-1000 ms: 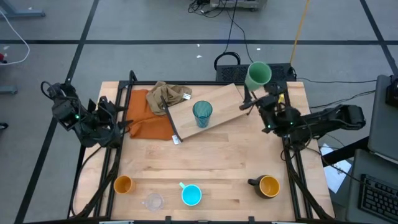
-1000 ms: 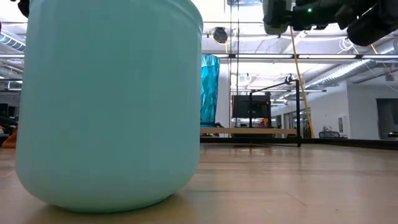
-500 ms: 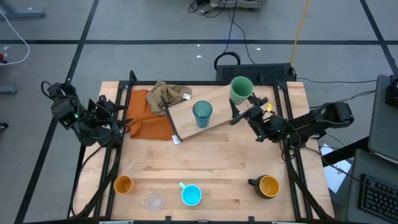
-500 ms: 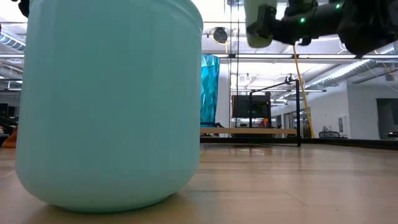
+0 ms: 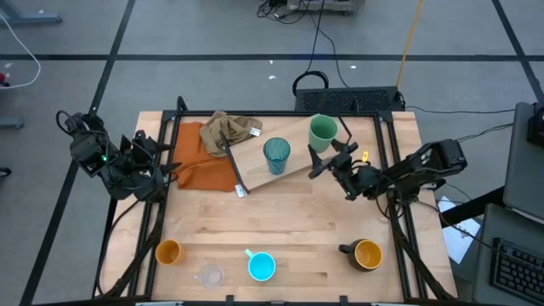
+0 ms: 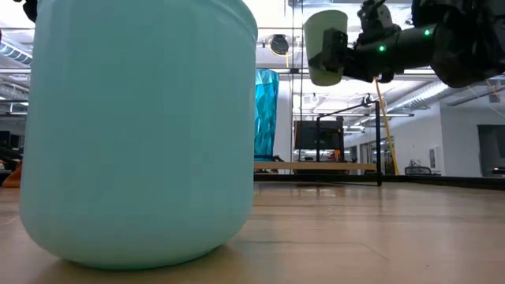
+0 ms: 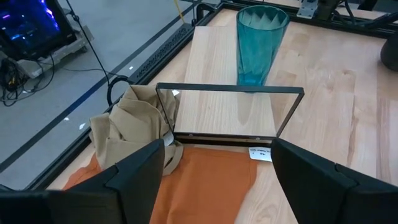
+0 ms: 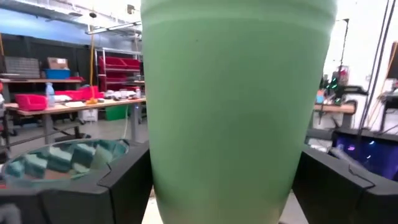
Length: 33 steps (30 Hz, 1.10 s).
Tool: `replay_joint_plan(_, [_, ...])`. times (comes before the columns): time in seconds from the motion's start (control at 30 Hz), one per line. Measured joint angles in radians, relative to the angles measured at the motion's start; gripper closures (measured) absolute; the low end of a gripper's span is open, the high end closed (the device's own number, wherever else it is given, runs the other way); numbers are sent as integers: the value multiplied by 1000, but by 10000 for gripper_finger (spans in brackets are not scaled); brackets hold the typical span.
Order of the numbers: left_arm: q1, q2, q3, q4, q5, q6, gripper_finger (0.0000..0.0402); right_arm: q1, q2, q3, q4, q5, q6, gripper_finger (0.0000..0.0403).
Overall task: Stack small to large cups/mugs on shelf
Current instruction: Put the green cup on the shelf
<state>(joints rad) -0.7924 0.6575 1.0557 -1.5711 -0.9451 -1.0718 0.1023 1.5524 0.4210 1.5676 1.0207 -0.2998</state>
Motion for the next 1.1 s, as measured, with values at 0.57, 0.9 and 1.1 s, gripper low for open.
replay_joint_plan(0.57, [0,0,0,0,-4,-10,105,4,222,0,1,27,176,96])
replay_joint_plan(0.9, [0,0,0,0,-6,-11,105,-22,321,0,2,26,291,96])
replay_joint_plan(1.1, [0,0,0,0,-6,-11,105,-41,371,26,2,-29,300,96])
